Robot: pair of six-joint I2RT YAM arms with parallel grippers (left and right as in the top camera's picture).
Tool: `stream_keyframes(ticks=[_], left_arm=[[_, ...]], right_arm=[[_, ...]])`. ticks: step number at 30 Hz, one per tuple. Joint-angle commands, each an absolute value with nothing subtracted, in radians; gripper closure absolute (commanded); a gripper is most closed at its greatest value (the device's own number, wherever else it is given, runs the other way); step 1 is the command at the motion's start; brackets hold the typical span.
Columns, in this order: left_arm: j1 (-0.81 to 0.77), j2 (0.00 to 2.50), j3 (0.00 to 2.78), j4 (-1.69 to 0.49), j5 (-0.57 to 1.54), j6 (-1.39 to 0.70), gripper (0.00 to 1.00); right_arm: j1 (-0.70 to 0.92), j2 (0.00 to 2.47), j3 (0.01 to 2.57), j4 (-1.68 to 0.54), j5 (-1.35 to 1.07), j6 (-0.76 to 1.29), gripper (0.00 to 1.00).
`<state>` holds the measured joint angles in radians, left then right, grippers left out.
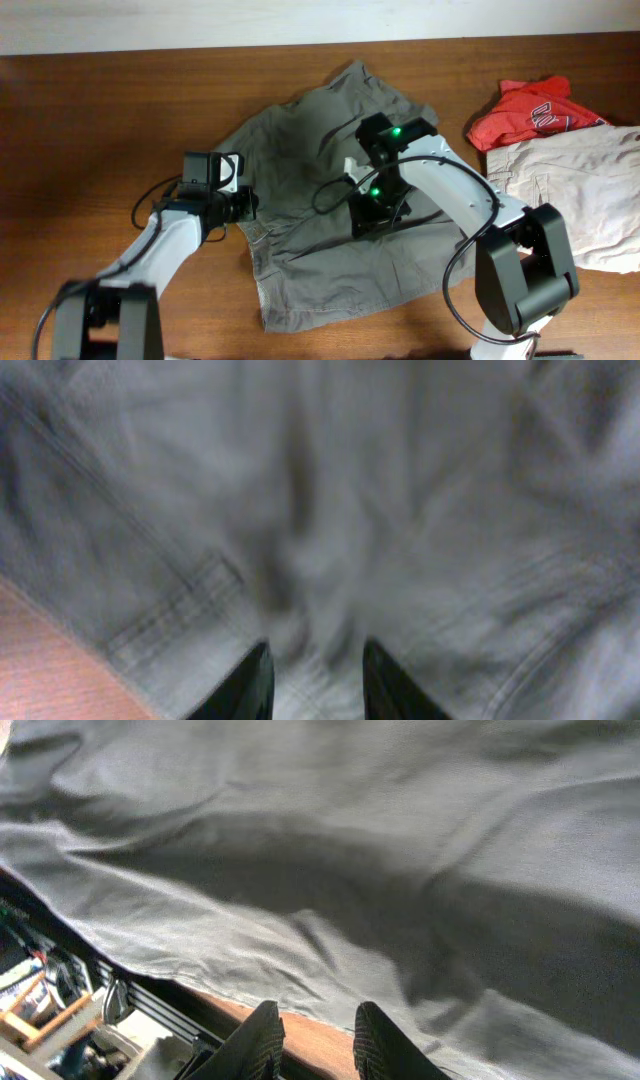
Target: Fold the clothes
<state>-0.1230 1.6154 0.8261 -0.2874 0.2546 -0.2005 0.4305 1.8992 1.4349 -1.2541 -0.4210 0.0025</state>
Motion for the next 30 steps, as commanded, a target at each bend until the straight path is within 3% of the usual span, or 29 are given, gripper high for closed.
stream_keyframes(ticks=[1,6,13,20,27,28,30], left_arm=[[-0.099,1.727,0.839,-0.194,0.197,-0.162,0.74],[-0.066,1.842,0.886,-0.133,0.167,-0.164,0.77],[-0.011,1.881,1.014,-0.144,0.178,-0.170,0.76],[-0.010,1.881,1.079,-0.194,0.194,-0.170,0.76],[0.010,1.881,1.139,-0.226,0.238,-0.169,0.75],[0.009,1.881,1.179,-0.282,0.310,-0.152,0.75],[0.004,1.877,1.225,-0.379,0.373,-0.135,0.67]], right_arm=[[0.468,1.905,1.431,-1.254,-0.453,-0.039,0.71],[0.546,1.905,1.431,-1.321,-0.463,-0.178,0.70],[0.655,1.905,1.415,-1.247,-0.332,-0.145,0.60],[0.637,1.940,1.324,-1.088,-0.150,-0.115,0.55],[0.624,2.002,1.268,-1.092,-0.233,-0.115,0.56],[0.623,1.996,1.278,-1.092,-0.286,-0.115,0.61],[0.621,1.983,1.310,-1.097,-0.350,-0.115,0.64]])
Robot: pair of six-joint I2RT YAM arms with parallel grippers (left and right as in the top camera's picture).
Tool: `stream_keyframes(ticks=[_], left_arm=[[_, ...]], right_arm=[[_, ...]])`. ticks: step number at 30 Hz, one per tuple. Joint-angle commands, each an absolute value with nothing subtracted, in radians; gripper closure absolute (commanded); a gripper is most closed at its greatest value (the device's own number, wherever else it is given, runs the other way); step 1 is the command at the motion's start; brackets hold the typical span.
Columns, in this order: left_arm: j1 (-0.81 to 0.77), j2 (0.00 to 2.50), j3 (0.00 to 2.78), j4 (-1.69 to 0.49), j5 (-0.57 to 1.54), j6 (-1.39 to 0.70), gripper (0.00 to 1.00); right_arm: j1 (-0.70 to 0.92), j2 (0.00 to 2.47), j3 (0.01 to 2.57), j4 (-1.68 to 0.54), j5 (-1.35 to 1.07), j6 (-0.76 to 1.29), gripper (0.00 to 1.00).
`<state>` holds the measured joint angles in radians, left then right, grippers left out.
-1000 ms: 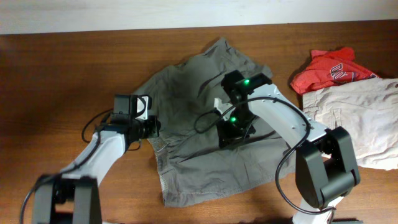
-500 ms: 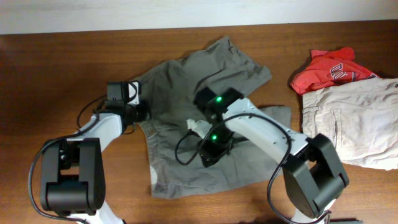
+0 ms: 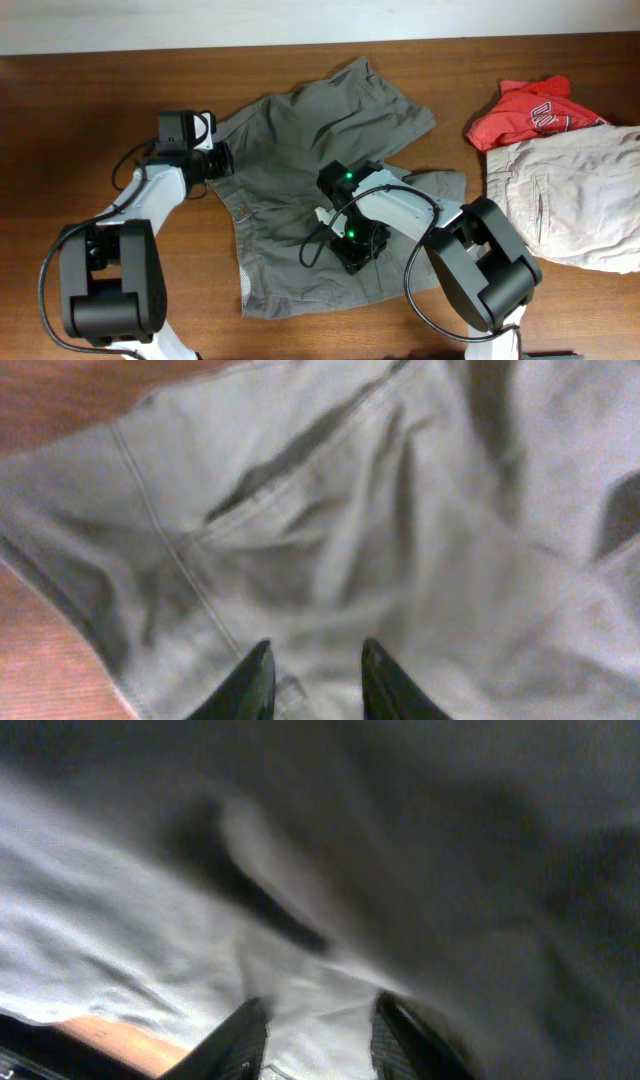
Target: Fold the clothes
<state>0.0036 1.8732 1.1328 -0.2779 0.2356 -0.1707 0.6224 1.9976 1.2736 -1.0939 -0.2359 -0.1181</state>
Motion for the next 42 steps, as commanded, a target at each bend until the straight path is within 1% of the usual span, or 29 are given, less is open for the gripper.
stream_keyframes(ticks=[1,4,6,10,12,14,19,22,24,26,29,31,32,34,37,42], left_arm=[[0.001,1.872,1.247,-0.434,0.390,-0.135,0.66],[-0.015,1.847,1.283,-0.616,0.409,-0.136,0.66],[-0.030,1.827,1.283,-0.727,0.417,-0.128,0.65],[-0.068,1.819,1.282,-0.912,0.453,-0.053,0.65],[-0.098,1.819,1.269,-0.962,0.450,-0.002,0.65],[-0.132,1.819,1.247,-0.989,0.445,0.030,0.62],[-0.208,1.819,1.127,-0.949,0.423,0.008,0.61],[-0.231,1.819,1.008,-0.900,0.411,-0.132,0.67],[-0.228,1.819,0.963,-0.899,0.351,-0.256,0.72],[-0.211,1.819,0.930,-0.899,0.296,-0.328,0.73],[-0.152,1.819,0.927,-0.896,0.225,-0.345,0.72],[-0.093,1.819,0.934,-0.885,0.181,-0.344,0.72],[-0.037,1.819,0.942,-0.875,0.158,-0.344,0.72],[0.031,1.819,0.956,-0.863,0.156,-0.336,0.72],[0.117,1.819,0.985,-0.868,0.157,-0.271,0.72],[0.169,1.819,1.021,-0.878,0.156,-0.236,0.72]], right_arm=[[0.619,1.974,1.325,-1.097,-0.373,-0.115,0.64],[0.613,1.911,1.415,-1.096,-0.438,-0.115,0.63],[0.599,1.856,1.493,-1.117,-0.393,-0.093,0.55],[0.545,1.799,1.604,-1.179,-0.174,0.037,0.40],[0.503,1.789,1.640,-1.190,-0.117,0.069,0.36],[0.461,1.789,1.656,-1.189,-0.121,0.069,0.35],[0.366,1.790,1.655,-1.193,-0.126,0.107,0.34],[0.316,1.790,1.655,-1.192,-0.126,0.107,0.35],[0.299,1.790,1.655,-1.191,-0.126,0.107,0.35],[0.292,1.790,1.655,-1.187,-0.126,0.107,0.35],[0.289,1.790,1.655,-1.180,-0.126,0.107,0.35],[0.289,1.790,1.655,-1.174,-0.126,0.107,0.35],[0.289,1.790,1.655,-1.171,-0.126,0.107,0.35],[0.289,1.790,1.655,-1.162,-0.125,0.114,0.35],[0.288,1.790,1.654,-1.121,-0.126,0.155,0.35],[0.288,1.814,1.637,-0.958,-0.126,0.240,0.36]])
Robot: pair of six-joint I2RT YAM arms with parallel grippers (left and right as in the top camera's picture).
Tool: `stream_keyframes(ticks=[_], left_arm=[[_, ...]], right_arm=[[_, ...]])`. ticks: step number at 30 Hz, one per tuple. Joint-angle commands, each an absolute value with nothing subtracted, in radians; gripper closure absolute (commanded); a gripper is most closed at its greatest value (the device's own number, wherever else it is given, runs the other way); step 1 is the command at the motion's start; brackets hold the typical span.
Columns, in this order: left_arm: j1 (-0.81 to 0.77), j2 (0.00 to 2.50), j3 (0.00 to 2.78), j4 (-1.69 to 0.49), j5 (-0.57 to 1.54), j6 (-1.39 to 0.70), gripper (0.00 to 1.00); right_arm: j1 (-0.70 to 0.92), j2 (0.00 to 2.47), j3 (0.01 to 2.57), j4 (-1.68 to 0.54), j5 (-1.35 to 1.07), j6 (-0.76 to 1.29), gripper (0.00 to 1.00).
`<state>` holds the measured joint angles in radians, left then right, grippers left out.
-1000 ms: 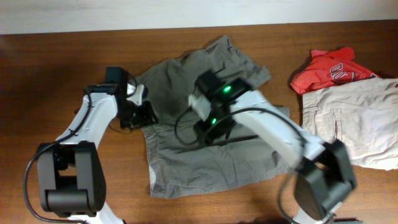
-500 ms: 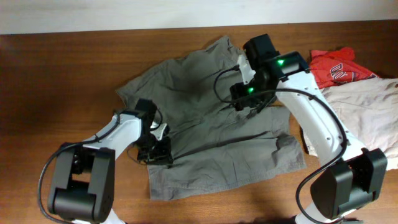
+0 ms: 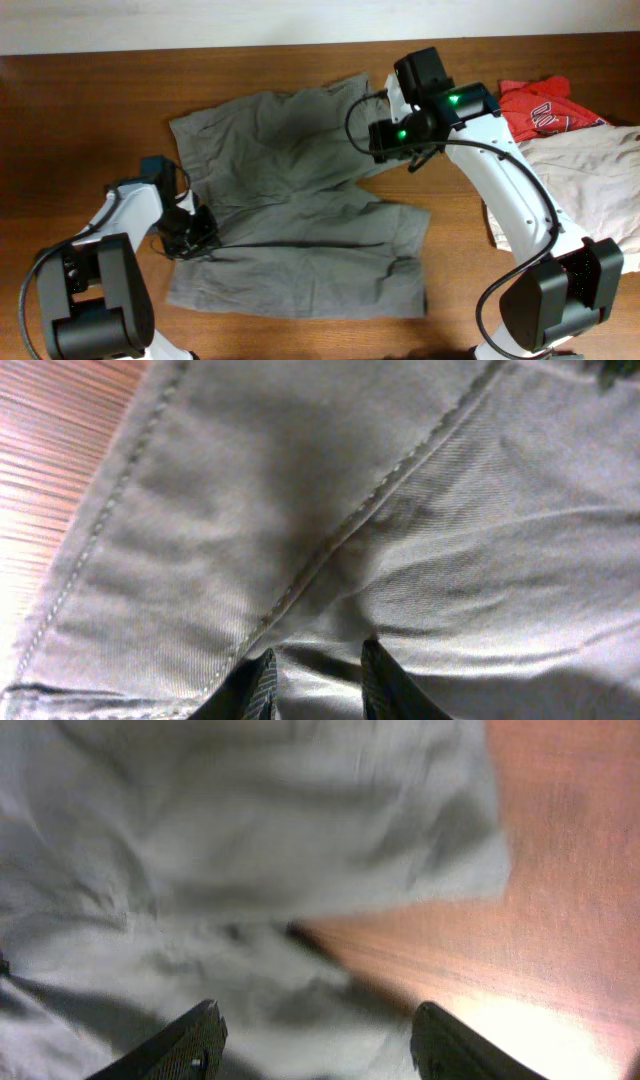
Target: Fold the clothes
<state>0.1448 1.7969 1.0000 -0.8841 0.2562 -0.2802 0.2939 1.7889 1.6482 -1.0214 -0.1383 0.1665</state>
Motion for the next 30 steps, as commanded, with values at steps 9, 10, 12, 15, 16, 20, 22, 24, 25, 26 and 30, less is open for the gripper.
stream_keyframes(ticks=[9,10,12,15,16,20,22,24,25,26,30], left_arm=[[0.140,1.819,1.031,-0.895,0.159,-0.233,0.71],[0.138,1.819,1.031,-0.898,0.158,-0.233,0.71],[0.138,1.819,1.031,-0.906,0.155,-0.233,0.71],[0.138,1.819,1.031,-0.915,0.143,-0.233,0.71],[0.138,1.819,1.031,-0.921,0.125,-0.233,0.71],[0.139,1.819,1.031,-0.936,0.102,-0.233,0.71],[0.138,1.819,1.031,-0.937,0.098,-0.234,0.71],[0.138,1.819,1.031,-0.936,0.098,-0.234,0.71],[0.138,1.819,1.031,-0.936,0.096,-0.234,0.71],[0.138,1.819,1.031,-0.936,0.096,-0.234,0.71],[0.138,1.818,1.032,-0.934,0.096,-0.228,0.73]], right_arm=[[0.287,2.055,1.636,-0.743,-0.217,0.253,0.78],[0.286,2.079,1.636,-0.743,-0.217,0.253,0.80],[0.280,2.133,1.636,-0.751,-0.213,0.253,0.83],[0.263,2.180,1.636,-0.776,-0.160,0.253,0.84],[0.245,2.201,1.636,-0.801,-0.086,0.252,0.84],[0.186,2.222,1.636,-0.852,0.078,0.252,0.84],[0.148,2.222,1.637,-0.870,0.118,0.252,0.84],[0.113,2.221,1.638,-0.880,0.117,0.253,0.84],[0.096,2.221,1.638,-0.884,0.114,0.253,0.84],[0.080,2.221,1.638,-0.887,0.104,0.252,0.83],[0.042,2.217,1.647,-0.892,-0.094,0.183,0.82]])
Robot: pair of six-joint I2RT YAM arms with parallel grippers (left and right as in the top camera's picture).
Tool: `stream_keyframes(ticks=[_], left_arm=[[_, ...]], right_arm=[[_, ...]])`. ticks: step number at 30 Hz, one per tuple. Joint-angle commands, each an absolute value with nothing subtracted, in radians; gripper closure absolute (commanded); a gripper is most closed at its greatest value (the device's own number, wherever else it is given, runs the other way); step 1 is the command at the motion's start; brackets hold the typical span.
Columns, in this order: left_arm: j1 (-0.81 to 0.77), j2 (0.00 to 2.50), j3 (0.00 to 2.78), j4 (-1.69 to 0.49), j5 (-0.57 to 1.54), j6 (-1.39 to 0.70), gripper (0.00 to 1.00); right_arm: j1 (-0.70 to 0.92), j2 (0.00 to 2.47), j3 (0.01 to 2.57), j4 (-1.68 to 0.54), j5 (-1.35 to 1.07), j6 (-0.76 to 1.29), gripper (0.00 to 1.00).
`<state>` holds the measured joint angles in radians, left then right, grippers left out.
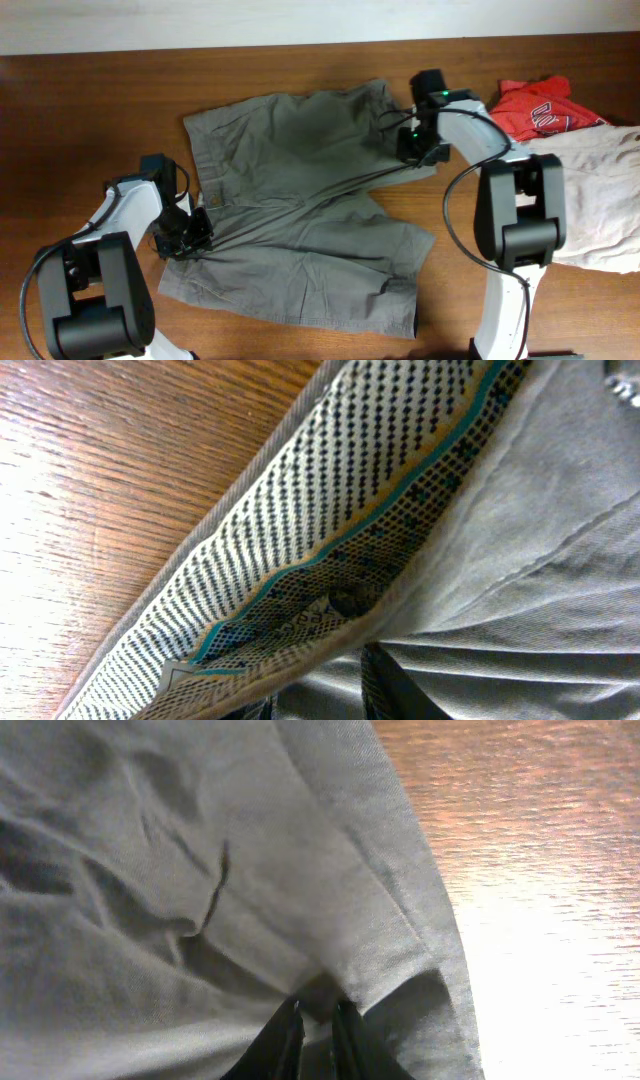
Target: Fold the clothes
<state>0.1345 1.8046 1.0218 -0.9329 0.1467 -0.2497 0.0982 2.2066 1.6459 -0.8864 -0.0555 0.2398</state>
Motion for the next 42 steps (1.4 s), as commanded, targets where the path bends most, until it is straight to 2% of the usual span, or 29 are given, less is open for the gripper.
stream_keyframes(ticks=[1,7,12,17,21,27,31,35,40,42], left_arm=[[0.138,1.814,1.034,-0.935,0.107,-0.210,0.73],[0.138,1.697,1.100,-0.954,0.214,-0.154,0.73],[0.138,1.545,1.197,-0.939,0.232,-0.136,0.67],[0.130,1.489,1.230,-0.704,0.339,-0.095,0.68],[0.072,1.567,1.229,-0.494,0.337,-0.091,0.68],[-0.055,1.819,1.229,-0.159,0.337,-0.076,0.68],[-0.097,1.945,1.229,-0.009,0.333,-0.074,0.69],[-0.102,2.017,1.230,0.045,0.302,-0.081,0.72],[-0.102,2.076,1.230,0.015,0.270,-0.081,0.73],[-0.102,2.087,1.230,-0.016,0.234,-0.081,0.76]], right_arm=[[0.038,2.217,1.655,-0.896,-0.154,0.154,0.82],[0.041,2.213,1.708,-0.950,-0.215,0.143,0.84],[0.039,2.155,1.793,-0.996,-0.225,0.143,0.88],[0.044,2.090,1.874,-0.962,-0.354,0.144,0.93],[0.074,2.096,1.881,-0.862,-0.418,0.147,0.93],[0.165,2.170,1.881,-0.716,-0.405,0.147,0.93],[0.205,2.229,1.881,-0.641,-0.354,0.152,0.93],[0.217,2.293,1.881,-0.591,-0.347,0.168,0.95],[0.215,2.392,1.881,-0.537,-0.339,0.173,0.95],[0.210,2.426,1.881,-0.533,-0.274,0.173,0.95]])
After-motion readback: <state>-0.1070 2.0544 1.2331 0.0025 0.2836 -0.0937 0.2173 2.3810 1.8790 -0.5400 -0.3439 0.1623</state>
